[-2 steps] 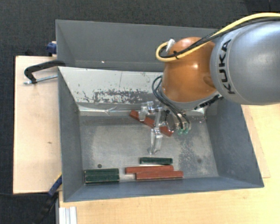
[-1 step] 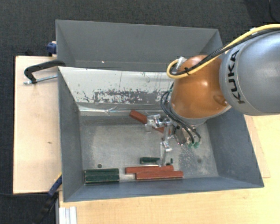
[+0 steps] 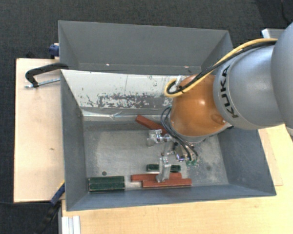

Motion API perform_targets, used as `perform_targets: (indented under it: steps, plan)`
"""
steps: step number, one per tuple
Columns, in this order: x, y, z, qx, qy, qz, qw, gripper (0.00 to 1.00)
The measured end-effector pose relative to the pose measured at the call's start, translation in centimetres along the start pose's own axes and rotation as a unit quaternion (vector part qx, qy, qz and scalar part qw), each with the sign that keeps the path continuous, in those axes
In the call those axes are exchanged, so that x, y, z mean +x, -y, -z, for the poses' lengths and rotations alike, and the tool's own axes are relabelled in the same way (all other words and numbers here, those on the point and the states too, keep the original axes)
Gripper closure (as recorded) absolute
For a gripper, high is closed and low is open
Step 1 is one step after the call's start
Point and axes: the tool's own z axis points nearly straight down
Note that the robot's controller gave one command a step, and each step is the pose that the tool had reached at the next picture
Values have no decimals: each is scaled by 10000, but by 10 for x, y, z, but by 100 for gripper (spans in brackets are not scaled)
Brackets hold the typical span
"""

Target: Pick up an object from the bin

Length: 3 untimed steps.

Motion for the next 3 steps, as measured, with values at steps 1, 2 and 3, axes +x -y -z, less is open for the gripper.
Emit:
perform_targets:
  steps: [1,2,3]
  plan:
    - [19,35,-16,-2,-21,977,9952,100]
    - [19,35,-15,-2,-17,977,9952,100]
    - [-53,31,149,2,35,1029,9947,100]
